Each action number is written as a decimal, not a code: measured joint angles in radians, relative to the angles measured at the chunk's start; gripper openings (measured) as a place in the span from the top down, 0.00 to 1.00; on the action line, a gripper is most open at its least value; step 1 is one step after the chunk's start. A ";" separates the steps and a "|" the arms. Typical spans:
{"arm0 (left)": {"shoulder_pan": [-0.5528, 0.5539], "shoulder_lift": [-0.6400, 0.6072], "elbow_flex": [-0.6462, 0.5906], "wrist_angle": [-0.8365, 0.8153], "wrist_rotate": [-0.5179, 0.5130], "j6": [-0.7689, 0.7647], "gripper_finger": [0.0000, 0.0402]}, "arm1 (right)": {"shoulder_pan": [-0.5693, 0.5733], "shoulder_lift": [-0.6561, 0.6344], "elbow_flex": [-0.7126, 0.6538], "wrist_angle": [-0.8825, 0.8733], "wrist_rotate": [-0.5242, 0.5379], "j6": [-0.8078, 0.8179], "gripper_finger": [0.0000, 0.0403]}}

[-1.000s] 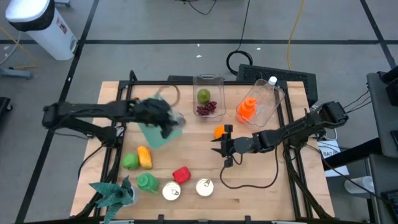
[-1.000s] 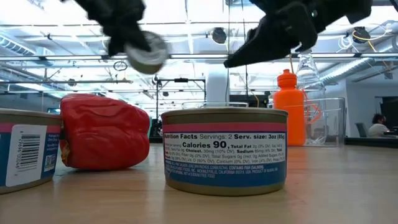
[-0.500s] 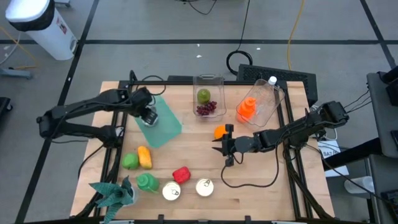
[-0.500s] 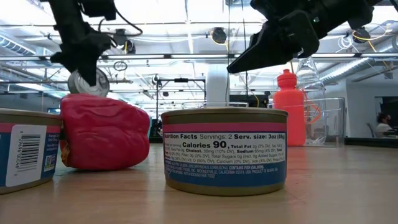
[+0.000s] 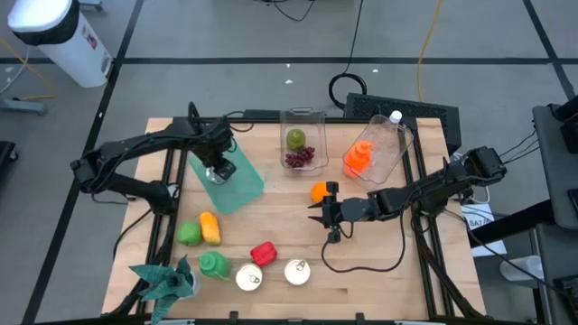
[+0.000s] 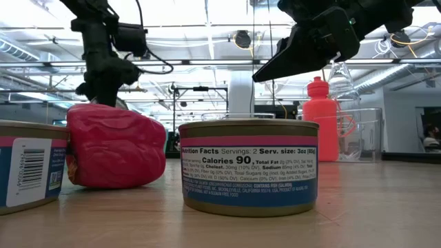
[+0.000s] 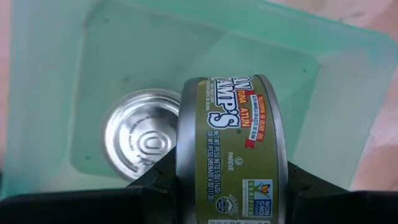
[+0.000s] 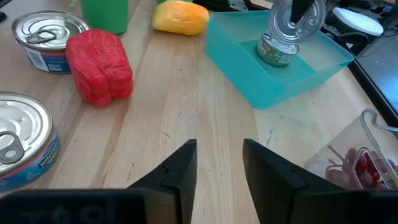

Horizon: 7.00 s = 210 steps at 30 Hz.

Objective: Pick & Place Food Item
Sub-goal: Put the green tuna can into the green bin, then put the orange into the left transparent bin

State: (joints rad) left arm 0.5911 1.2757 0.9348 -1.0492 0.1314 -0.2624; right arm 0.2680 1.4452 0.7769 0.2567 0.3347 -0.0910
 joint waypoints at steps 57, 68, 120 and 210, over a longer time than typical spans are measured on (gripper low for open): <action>-0.149 0.256 0.000 0.004 0.080 0.389 0.14 | -0.048 0.001 -0.044 0.084 -0.079 0.023 0.71; -0.150 0.255 0.125 -0.112 0.074 0.326 0.37 | -0.052 0.001 -0.044 0.084 -0.079 0.023 0.71; -0.190 0.383 0.126 -0.121 0.306 0.442 0.65 | -0.050 0.000 -0.045 0.083 -0.079 0.046 0.71; -0.388 -0.747 -0.635 1.212 -0.211 0.295 0.98 | -0.052 0.000 -0.045 0.188 -0.076 -0.323 0.71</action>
State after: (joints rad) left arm 0.2035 0.5289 0.2996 0.1631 -0.0795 0.0325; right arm 0.2157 1.4452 0.7319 0.4450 0.2588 -0.4136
